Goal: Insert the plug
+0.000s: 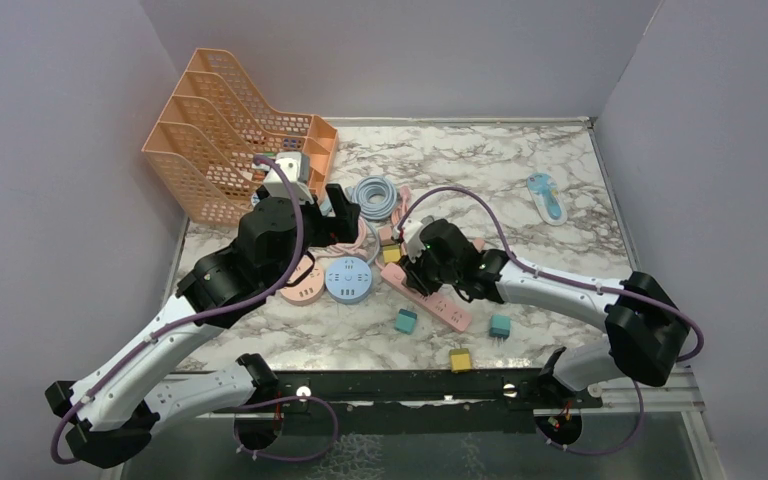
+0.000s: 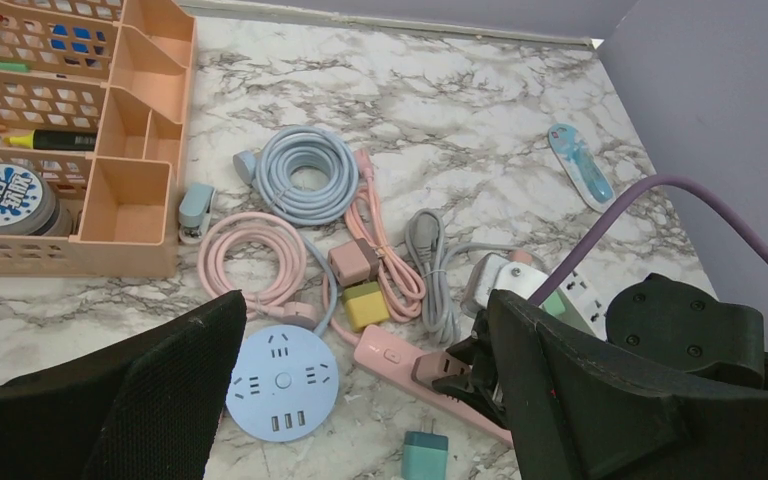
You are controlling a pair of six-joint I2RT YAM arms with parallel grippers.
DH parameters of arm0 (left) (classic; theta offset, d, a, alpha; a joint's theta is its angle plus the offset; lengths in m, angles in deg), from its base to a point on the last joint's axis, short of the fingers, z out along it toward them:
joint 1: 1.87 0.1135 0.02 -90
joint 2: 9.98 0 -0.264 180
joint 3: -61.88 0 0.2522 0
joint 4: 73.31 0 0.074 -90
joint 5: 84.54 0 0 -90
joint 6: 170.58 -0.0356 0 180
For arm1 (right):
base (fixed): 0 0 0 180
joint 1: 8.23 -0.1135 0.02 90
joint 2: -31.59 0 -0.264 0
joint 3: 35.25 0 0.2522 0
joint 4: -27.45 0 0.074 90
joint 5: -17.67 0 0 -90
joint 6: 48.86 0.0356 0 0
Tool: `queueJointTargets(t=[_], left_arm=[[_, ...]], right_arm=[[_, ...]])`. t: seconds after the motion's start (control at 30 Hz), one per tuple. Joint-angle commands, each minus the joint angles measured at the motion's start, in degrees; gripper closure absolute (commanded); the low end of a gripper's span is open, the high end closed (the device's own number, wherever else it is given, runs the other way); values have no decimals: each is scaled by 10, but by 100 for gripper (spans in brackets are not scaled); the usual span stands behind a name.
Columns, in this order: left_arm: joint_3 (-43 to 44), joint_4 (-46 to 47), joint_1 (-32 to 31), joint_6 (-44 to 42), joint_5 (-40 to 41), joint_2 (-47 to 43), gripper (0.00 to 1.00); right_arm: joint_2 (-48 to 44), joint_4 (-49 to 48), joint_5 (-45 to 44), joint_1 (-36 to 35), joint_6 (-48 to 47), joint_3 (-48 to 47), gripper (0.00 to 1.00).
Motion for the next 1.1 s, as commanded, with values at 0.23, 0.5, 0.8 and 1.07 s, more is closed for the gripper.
queueJointTargets(t=[0.23,0.5,0.8,1.07], left_arm=[[34,-2,2,9,1,9,7],[53,-3,2,-1,8,10,7],[58,-7,2,-3,10,11,7],[62,-9,2,-3,7,15,7]], right_arm=[[44,3,-1,-5,-21,-8,99],[85,37,-36,-20,4,-23,99],[80,-3,-69,-45,39,22,99],[62,-26,-49,-45,96,31,99]])
